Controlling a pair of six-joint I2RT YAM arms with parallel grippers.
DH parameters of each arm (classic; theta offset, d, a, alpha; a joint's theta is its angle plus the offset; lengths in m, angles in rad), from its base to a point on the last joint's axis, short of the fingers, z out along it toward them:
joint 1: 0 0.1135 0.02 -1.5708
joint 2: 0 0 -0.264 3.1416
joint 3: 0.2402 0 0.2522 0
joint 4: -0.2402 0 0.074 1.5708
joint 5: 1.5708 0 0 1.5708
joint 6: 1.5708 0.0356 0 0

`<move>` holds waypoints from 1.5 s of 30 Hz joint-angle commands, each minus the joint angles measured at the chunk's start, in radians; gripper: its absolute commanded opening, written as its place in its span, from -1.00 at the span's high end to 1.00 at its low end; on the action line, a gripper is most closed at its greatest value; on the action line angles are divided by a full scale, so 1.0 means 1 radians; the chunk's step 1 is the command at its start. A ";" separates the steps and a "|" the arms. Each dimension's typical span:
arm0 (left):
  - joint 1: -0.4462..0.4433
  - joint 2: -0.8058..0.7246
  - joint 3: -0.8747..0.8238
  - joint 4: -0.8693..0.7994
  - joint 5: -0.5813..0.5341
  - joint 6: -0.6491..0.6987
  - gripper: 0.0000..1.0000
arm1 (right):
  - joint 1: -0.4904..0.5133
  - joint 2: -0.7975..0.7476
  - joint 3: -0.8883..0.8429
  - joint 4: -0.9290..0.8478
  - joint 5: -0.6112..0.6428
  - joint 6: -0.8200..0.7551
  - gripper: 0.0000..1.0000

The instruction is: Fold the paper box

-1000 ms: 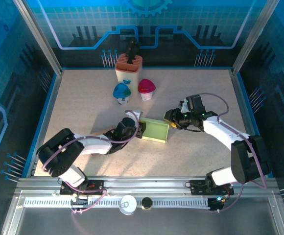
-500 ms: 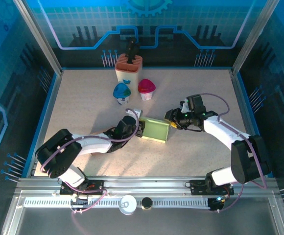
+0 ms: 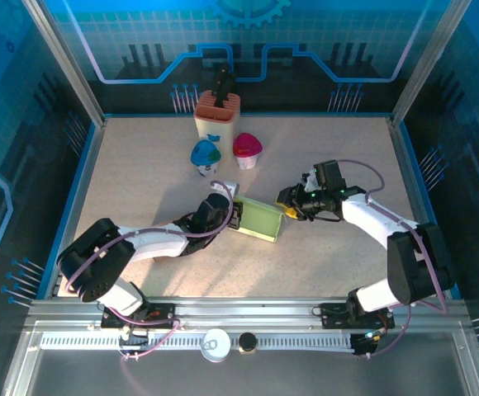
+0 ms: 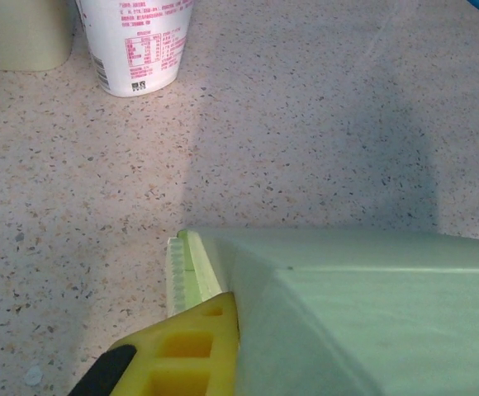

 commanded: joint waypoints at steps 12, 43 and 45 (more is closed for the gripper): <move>-0.014 0.003 -0.029 0.057 0.080 -0.061 0.60 | 0.045 0.009 0.001 0.017 0.024 -0.048 0.24; -0.015 -0.170 -0.130 -0.136 0.235 -0.218 -0.37 | 0.107 -0.001 -0.008 -0.005 0.147 -0.056 0.42; -0.015 -0.178 -0.128 -0.155 0.241 -0.225 -0.44 | 0.109 -0.002 -0.008 -0.006 0.152 -0.057 0.43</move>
